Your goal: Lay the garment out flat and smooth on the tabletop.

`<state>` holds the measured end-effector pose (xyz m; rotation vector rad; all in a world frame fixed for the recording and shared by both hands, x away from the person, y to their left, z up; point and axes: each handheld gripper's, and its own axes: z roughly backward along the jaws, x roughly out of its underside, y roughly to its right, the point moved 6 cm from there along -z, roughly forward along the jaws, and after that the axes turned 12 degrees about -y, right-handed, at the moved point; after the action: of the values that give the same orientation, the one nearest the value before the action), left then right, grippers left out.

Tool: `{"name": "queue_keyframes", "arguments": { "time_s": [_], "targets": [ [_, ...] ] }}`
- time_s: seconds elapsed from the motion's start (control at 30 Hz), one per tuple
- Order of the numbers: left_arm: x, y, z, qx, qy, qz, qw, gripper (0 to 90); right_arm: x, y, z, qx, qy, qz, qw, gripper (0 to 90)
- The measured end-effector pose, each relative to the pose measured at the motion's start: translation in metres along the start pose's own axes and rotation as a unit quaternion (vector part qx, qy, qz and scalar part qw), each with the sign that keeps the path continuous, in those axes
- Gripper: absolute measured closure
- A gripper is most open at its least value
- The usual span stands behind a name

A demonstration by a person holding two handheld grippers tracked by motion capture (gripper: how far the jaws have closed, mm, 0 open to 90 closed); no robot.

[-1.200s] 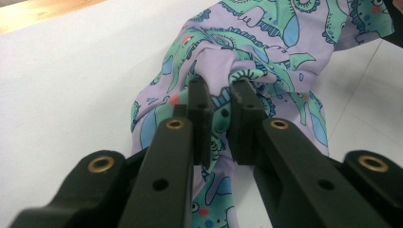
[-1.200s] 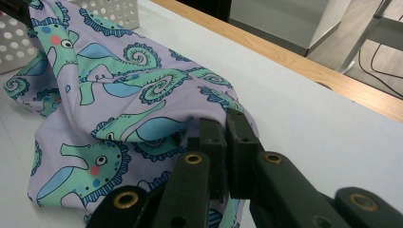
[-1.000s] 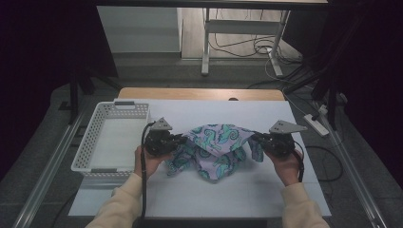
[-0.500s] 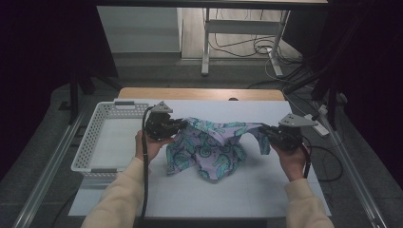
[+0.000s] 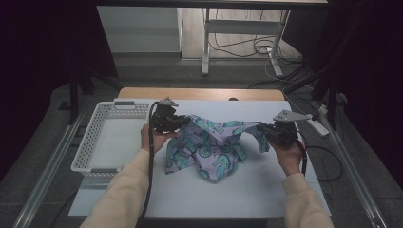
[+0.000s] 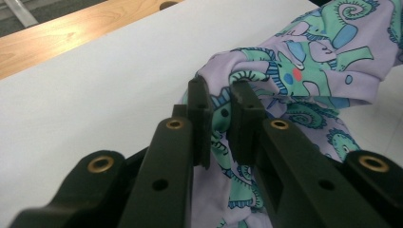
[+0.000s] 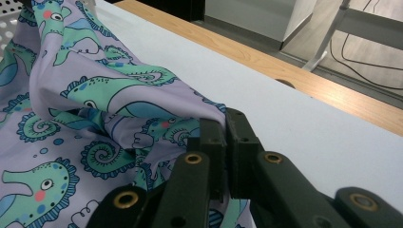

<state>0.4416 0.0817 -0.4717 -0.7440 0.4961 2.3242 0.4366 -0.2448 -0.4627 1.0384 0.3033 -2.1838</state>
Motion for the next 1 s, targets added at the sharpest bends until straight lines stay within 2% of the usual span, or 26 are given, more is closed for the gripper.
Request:
{"name": "queue_keyframes", "arguments": {
  "time_s": [0.13,0.2,0.27,0.3,0.37,0.43,0.5,0.63,0.8,0.9,1.0],
  "targets": [
    [-0.005,-0.012,-0.006,-0.014,-0.007,0.012,0.9998,80.3,-0.003,0.005,-0.009,0.006,-0.012,0.001,0.9999,86.5],
    [-0.007,-0.021,-0.013,-0.022,-0.02,0.026,0.9992,80.2,-0.006,0.011,-0.019,0.0,-0.02,-0.012,0.9997,86.4],
    [-0.007,-0.03,-0.023,-0.029,-0.036,0.045,0.9979,78.5,-0.007,0.02,-0.031,0.005,-0.037,-0.026,0.999,85.5],
    [-0.006,-0.034,-0.028,-0.033,-0.045,0.053,0.997,74.7,-0.007,0.023,-0.038,0.008,-0.044,-0.034,0.9984,82.3],
    [-0.004,-0.037,-0.035,-0.032,-0.057,0.061,0.996,60.9,-0.004,0.03,-0.051,0.022,-0.067,-0.052,0.9962,65.3],
    [-0.002,-0.035,-0.034,-0.022,-0.062,0.064,0.9957,47.5,-0.003,0.031,-0.053,0.038,-0.07,-0.056,0.9953,56.8],
    [-0.001,-0.032,-0.03,-0.017,-0.056,0.058,0.9966,45.6,-0.002,0.028,-0.052,0.029,-0.068,-0.057,0.9956,52.5],
    [0.003,-0.023,-0.023,-0.011,-0.059,0.051,0.9969,40.8,-0.001,0.02,-0.046,0.009,-0.062,-0.051,0.9968,50.9],
    [0.016,-0.008,-0.018,-0.009,-0.057,0.036,0.9977,38.5,0.004,0.003,-0.043,-0.013,-0.062,-0.028,0.9976,49.7],
    [0.024,-0.001,-0.017,-0.005,-0.059,0.026,0.9979,36.8,0.011,-0.006,-0.045,-0.027,-0.067,-0.017,0.9972,48.6],
    [0.032,0.009,-0.015,0.009,-0.057,0.015,0.9982,36.9,0.018,-0.014,-0.048,-0.042,-0.072,-0.011,0.9965,47.6]
  ]
}}
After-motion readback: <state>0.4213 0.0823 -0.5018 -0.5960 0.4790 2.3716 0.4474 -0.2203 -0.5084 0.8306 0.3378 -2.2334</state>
